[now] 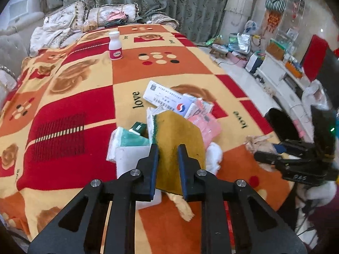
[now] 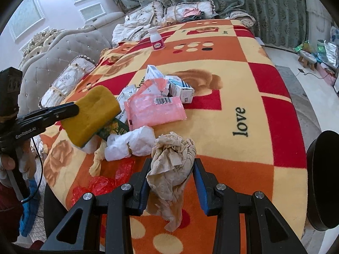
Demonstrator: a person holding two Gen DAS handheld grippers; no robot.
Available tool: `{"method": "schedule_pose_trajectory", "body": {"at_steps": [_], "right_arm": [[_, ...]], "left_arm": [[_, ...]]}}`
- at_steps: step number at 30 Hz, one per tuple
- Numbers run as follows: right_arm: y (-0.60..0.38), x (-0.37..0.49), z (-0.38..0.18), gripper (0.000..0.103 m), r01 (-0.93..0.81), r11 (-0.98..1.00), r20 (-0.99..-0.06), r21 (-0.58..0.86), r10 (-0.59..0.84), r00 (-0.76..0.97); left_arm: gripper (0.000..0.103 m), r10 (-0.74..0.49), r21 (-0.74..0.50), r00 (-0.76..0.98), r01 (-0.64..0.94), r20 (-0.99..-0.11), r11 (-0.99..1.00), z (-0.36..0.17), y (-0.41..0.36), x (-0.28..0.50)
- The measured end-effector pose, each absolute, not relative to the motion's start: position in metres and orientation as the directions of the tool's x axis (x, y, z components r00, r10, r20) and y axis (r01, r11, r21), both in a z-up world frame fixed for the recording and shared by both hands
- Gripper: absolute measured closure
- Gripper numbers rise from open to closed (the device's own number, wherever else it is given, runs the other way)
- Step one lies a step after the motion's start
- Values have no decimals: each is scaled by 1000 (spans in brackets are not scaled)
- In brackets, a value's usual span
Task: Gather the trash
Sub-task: 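Carry the beige tissue to the black bin and open the right tool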
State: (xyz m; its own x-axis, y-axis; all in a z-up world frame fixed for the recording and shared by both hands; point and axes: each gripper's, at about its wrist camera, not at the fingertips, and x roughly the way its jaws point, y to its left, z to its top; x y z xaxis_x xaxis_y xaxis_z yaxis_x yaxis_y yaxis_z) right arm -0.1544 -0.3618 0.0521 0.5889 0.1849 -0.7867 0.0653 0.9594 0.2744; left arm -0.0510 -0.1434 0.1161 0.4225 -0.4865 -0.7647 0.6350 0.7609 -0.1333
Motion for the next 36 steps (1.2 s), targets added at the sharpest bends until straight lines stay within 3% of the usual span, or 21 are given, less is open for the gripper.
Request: {"method": "schedule_pose_trajectory", "body": {"at_steps": [7, 18, 29, 36], "right_arm": [[-371, -162, 65, 66, 68, 957, -763, 283, 182, 620], [-442, -197, 79, 66, 225, 947, -762, 229, 30, 647], [-566, -253, 71, 66, 482, 854, -789, 197, -153, 595], [-595, -266, 53, 66, 518, 825, -803, 225, -144, 578]], "left_arm": [[87, -579, -173, 415, 689, -702, 703, 153, -170, -71], [87, -655, -239, 240, 798, -716, 554, 154, -300, -106], [88, -647, -270, 115, 844, -754, 464, 144, -440, -136], [86, -607, -259, 106, 838, -788, 481, 121, -432, -128]]}}
